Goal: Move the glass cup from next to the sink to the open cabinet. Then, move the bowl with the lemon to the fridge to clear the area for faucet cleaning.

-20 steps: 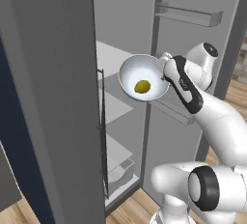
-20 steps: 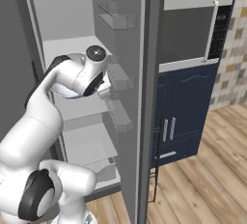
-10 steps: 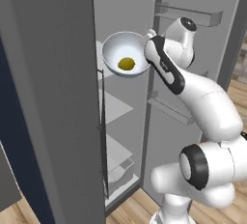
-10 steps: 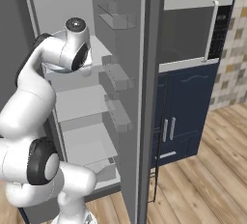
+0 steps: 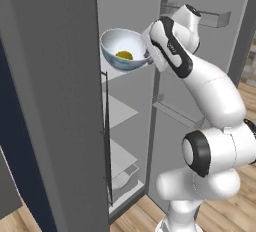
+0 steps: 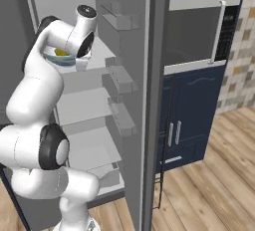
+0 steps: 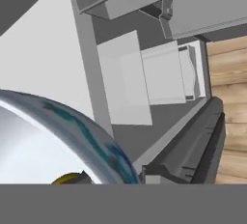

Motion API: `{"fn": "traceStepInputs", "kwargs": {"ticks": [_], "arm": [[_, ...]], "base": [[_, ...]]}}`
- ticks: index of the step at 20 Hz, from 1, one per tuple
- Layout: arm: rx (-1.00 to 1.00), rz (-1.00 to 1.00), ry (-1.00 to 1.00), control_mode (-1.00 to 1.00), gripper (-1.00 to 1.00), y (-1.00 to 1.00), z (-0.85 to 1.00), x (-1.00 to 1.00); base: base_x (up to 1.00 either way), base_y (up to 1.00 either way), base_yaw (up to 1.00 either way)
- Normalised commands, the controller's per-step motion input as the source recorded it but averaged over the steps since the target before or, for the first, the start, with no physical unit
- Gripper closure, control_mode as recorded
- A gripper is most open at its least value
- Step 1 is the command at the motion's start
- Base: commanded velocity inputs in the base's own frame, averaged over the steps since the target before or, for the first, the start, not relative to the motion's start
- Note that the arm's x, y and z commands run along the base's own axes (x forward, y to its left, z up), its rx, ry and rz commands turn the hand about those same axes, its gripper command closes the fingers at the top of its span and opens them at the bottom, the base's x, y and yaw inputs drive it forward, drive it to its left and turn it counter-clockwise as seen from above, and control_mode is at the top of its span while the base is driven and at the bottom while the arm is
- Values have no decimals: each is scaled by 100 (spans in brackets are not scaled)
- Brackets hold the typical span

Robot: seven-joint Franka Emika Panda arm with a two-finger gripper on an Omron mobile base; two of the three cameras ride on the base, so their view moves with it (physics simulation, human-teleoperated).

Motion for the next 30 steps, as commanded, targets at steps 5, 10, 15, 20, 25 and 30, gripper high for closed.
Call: {"fn": "traceStepInputs", "kwargs": {"ticks": [5, 10, 15, 20, 25, 30], "arm": [[-15, -2, 8, -100, 100, 51, -21, 63], [-11, -9, 4, -100, 100, 62, 0, 89], [-10, -10, 0, -100, 100, 55, -1, 86], [-2, -6, 0, -100, -100, 19, -5, 79], [4, -8, -8, -100, -100, -19, 1, -63], [14, -17, -16, -100, -100, -48, 6, -100]], "base": [[0, 0, 0], [0, 0, 0], [0, 0, 0], [0, 0, 0], [0, 0, 0], [0, 0, 0]]}}
